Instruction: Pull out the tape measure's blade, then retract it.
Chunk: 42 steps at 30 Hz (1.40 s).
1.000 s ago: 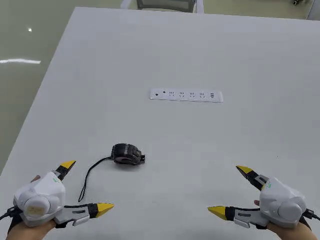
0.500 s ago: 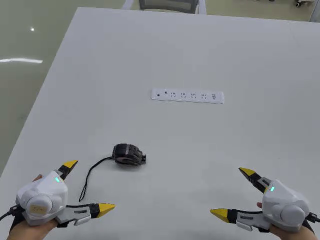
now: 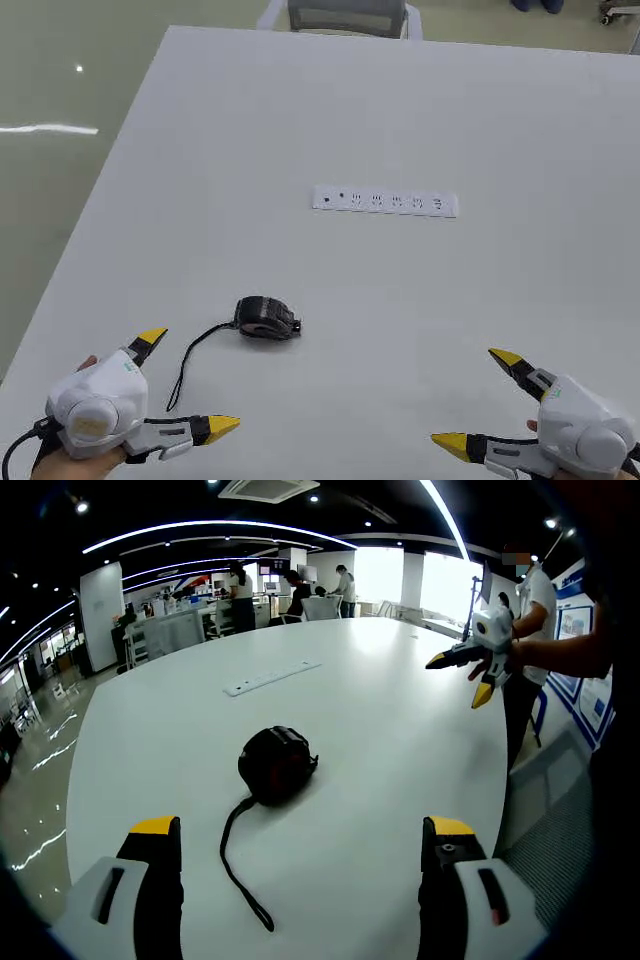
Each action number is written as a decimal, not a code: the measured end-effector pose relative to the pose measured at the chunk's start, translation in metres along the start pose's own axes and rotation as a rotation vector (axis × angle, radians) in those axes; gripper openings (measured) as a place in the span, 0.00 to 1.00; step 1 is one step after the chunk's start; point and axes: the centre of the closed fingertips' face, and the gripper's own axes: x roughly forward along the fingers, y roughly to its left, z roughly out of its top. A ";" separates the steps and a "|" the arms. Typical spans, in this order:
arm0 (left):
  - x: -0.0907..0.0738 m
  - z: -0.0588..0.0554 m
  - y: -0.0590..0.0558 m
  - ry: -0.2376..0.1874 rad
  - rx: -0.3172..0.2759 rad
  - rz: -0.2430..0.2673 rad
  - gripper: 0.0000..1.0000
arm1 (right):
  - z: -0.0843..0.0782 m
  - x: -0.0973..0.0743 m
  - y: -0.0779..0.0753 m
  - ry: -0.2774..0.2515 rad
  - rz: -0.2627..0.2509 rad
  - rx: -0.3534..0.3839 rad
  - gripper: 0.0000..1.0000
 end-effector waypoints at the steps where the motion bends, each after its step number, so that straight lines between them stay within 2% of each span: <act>1: 0.000 0.000 0.000 0.000 0.000 0.000 0.99 | -0.001 0.000 -0.001 0.000 -0.001 0.000 0.92; 42: 0.000 0.001 0.006 -0.013 -0.001 0.009 0.99 | -0.003 -0.001 0.000 0.006 0.000 -0.007 0.92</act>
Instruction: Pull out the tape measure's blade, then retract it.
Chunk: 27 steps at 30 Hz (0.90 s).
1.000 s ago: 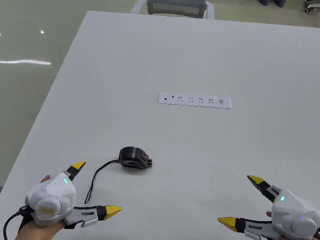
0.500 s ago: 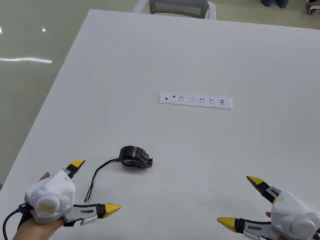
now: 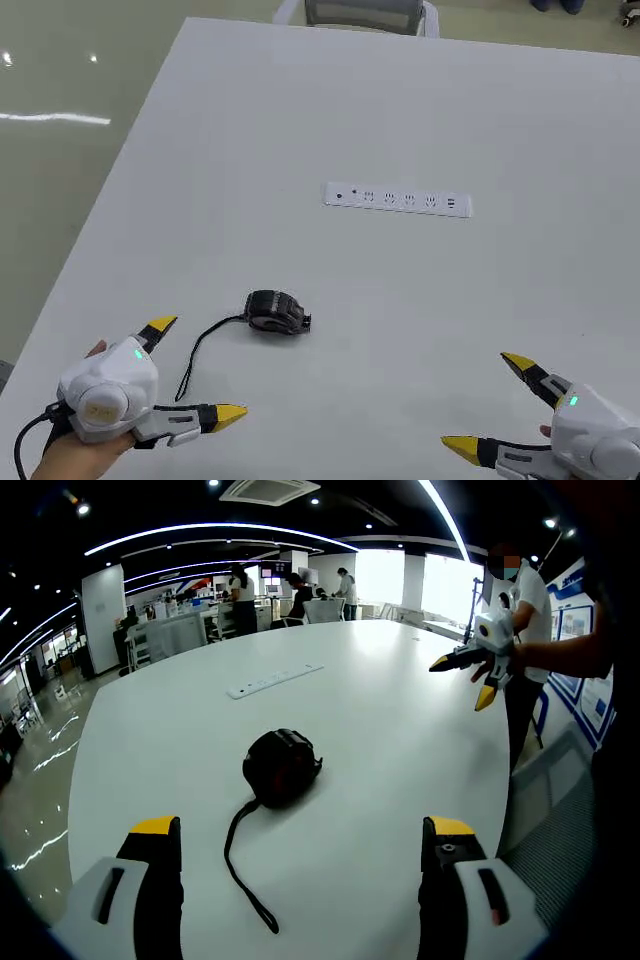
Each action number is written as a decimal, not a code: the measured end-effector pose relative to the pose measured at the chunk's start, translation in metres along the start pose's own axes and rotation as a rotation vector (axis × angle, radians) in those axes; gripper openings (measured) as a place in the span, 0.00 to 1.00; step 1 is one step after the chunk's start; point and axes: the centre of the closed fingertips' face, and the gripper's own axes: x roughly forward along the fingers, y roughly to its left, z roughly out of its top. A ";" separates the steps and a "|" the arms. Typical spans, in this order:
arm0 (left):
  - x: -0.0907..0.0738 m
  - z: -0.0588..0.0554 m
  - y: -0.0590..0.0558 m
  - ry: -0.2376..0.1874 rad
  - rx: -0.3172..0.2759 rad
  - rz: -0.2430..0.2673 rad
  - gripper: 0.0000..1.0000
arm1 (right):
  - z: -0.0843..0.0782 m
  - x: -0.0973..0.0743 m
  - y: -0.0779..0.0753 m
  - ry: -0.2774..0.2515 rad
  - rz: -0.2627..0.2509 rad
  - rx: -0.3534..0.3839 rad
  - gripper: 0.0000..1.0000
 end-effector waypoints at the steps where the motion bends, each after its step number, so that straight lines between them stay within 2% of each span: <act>1: 0.000 0.001 0.000 -0.001 0.000 -0.002 0.99 | 0.000 0.000 0.000 0.000 -0.001 0.001 0.92; 19: 0.000 0.001 0.002 -0.010 -0.002 0.001 0.99 | 0.001 0.000 -0.002 0.003 0.000 -0.006 0.92; 27: 0.001 0.006 0.001 -0.023 0.004 0.001 0.99 | 0.001 -0.001 -0.003 0.006 -0.002 -0.012 0.92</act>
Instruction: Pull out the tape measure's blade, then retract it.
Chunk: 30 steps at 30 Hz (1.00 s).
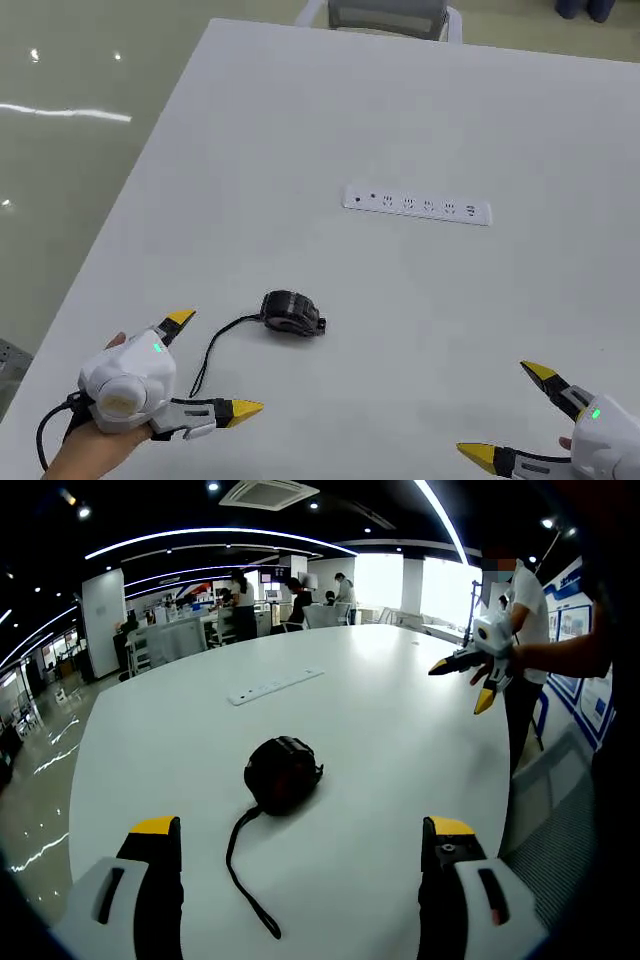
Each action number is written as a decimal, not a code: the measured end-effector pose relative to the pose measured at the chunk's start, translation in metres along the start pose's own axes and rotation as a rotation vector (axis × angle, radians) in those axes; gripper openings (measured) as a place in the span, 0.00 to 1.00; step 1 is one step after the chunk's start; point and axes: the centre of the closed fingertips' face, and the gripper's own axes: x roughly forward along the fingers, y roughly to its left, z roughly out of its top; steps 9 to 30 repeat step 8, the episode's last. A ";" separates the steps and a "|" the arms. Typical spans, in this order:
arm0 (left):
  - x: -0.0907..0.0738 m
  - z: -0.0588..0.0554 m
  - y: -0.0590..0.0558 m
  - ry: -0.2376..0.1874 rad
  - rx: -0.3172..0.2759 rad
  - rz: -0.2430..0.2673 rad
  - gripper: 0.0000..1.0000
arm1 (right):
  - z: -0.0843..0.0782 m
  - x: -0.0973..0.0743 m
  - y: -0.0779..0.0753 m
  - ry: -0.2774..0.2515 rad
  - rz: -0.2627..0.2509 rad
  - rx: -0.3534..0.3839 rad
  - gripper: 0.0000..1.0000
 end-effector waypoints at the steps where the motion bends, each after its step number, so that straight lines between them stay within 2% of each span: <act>1: 0.000 -0.001 0.000 0.000 0.000 0.000 0.99 | -0.002 0.000 -0.001 0.000 0.000 0.001 0.92; 30: 0.000 -0.003 -0.002 0.007 -0.002 -0.002 0.99 | -0.002 -0.002 -0.001 -0.001 -0.005 0.008 0.93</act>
